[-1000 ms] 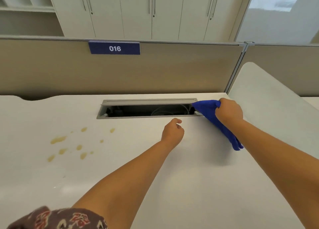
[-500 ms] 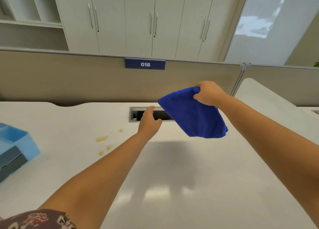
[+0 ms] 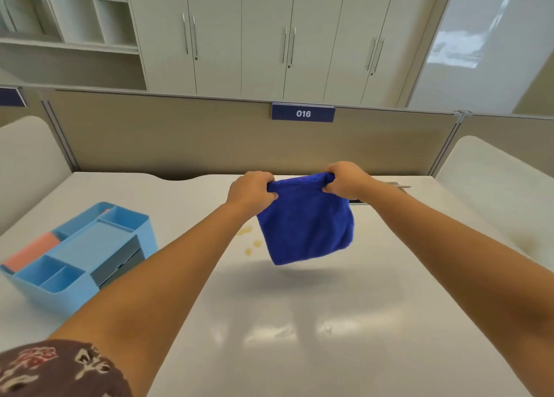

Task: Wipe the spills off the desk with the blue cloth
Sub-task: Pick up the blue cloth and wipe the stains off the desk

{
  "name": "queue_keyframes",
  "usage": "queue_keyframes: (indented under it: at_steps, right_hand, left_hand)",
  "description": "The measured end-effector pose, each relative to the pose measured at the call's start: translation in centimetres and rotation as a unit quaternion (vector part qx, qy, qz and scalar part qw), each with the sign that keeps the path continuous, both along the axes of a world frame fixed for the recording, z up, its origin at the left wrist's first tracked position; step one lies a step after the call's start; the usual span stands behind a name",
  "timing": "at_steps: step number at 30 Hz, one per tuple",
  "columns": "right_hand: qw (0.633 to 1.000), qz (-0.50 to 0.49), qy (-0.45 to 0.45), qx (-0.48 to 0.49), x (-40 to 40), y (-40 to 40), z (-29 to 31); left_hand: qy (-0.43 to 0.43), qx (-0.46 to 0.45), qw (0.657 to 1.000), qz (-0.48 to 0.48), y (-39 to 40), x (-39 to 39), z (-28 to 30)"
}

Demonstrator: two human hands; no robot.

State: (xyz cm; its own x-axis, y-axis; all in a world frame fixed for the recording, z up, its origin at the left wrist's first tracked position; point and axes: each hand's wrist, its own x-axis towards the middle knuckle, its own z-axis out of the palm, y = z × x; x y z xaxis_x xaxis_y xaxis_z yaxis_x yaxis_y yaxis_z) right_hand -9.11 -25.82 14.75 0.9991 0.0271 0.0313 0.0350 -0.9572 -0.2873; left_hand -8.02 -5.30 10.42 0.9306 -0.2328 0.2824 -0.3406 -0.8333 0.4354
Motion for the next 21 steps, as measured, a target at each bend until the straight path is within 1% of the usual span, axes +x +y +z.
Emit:
queue_keyframes:
  at_steps: [4, 6, 7, 8, 11, 13, 14, 16, 18, 19, 21]
  right_hand:
    - [0.993, -0.053, -0.107, 0.022, 0.5, 1.0, -2.8]
    - [0.985, -0.049, -0.162, 0.013, -0.5, 1.0, -5.6]
    - [0.985, -0.038, -0.168, -0.005, -1.0, 0.9, -7.5]
    - [0.988, -0.028, -0.149, -0.032, -1.9, 0.5, -9.5]
    - [0.994, -0.022, -0.02, -0.103, -4.3, -0.8, -15.5]
    - [0.993, -0.02, 0.028, -0.113, -6.1, -1.6, -18.0]
    - [0.993, -0.018, 0.034, -0.111, -6.7, -1.9, -18.8]
    - [0.994, -0.015, 0.031, -0.104, -7.5, -2.3, -19.1]
    - [0.994, -0.015, 0.04, -0.098, -7.7, -2.4, -18.9]
    - [0.993, -0.018, 0.053, -0.1, -7.8, -2.3, -18.7]
    - [0.989, -0.037, 0.087, -0.113, -7.6, -1.3, -18.0]
  left_hand:
    - [-0.114, -0.004, 0.993, 0.029, 0.3, -0.1, -0.5]
    - [-0.133, 0.001, 0.991, 0.032, 0.1, -1.0, -2.3]
    - [-0.125, 0.013, 0.992, 0.028, -0.1, -1.6, -3.7]
    - [-0.102, 0.029, 0.994, 0.015, -0.5, -2.5, -5.5]
    - [0.015, 0.114, 0.992, -0.051, -1.8, -5.8, -11.8]
    - [0.073, 0.146, 0.981, -0.104, -2.3, -7.9, -15.1]
    - [0.087, 0.141, 0.978, -0.123, -2.2, -8.7, -16.1]
    - [0.096, 0.092, 0.981, -0.145, -1.4, -9.2, -16.8]
    - [0.08, 0.039, 0.984, -0.152, -0.1, -8.9, -16.4]
    - [0.054, 0.005, 0.989, -0.135, 0.8, -8.7, -16.1]
    - [-0.014, -0.057, 0.997, -0.057, 2.9, -7.8, -16.2]
